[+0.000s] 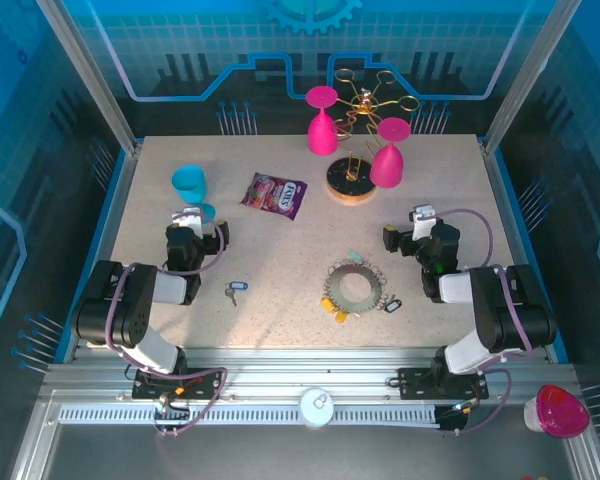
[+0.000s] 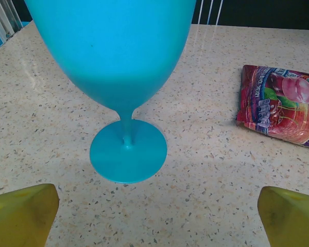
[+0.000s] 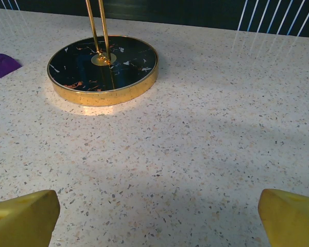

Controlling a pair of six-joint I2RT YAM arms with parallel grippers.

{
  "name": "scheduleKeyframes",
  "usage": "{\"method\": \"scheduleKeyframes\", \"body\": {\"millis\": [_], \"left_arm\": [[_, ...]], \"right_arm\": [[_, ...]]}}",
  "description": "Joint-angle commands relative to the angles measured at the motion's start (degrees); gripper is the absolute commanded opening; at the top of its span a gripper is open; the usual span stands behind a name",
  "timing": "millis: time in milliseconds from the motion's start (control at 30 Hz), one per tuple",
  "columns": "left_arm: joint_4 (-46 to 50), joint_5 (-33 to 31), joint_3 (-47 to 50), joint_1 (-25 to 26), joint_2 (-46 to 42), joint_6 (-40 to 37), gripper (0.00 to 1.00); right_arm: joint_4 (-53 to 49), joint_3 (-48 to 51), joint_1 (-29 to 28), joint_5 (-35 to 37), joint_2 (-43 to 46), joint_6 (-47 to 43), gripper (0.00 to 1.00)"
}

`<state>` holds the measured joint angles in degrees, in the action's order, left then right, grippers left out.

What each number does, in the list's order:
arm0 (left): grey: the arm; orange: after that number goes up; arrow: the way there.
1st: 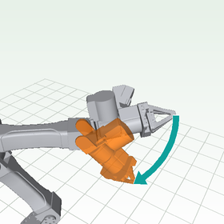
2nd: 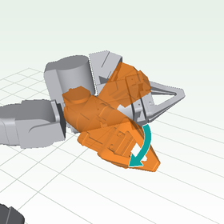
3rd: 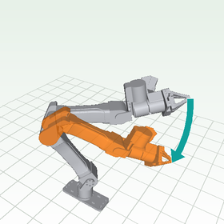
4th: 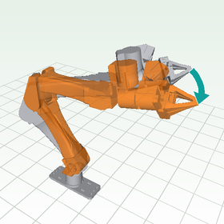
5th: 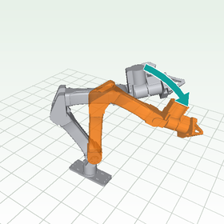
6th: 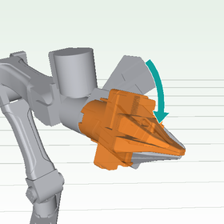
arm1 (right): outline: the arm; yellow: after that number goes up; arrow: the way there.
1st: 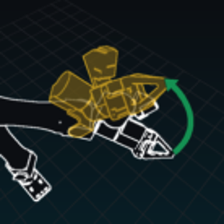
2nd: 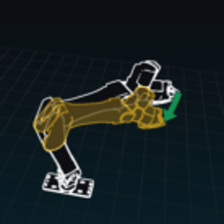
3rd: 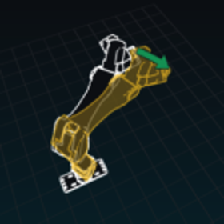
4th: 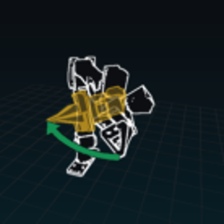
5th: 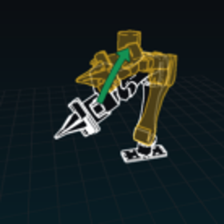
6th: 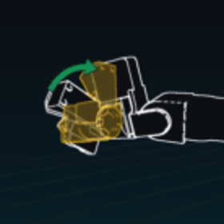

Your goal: Put the keys on the keyring

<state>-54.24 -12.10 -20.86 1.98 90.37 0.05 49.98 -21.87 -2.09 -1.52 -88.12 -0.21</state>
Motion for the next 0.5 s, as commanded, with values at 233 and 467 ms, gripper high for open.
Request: {"method": "scheduleKeyframes", "body": {"millis": [233, 467], "left_arm": [[0.1, 1.2, -0.7, -0.2, -1.1, 0.3, 0.99], [0.0, 1.3, -0.6, -0.3, -1.1, 0.5, 0.99]], "right_arm": [[0.5, -1.2, -0.3, 0.9, -0.1, -0.3, 1.0], [0.5, -1.2, -0.1, 0.7, -0.1, -0.3, 1.0]]}}
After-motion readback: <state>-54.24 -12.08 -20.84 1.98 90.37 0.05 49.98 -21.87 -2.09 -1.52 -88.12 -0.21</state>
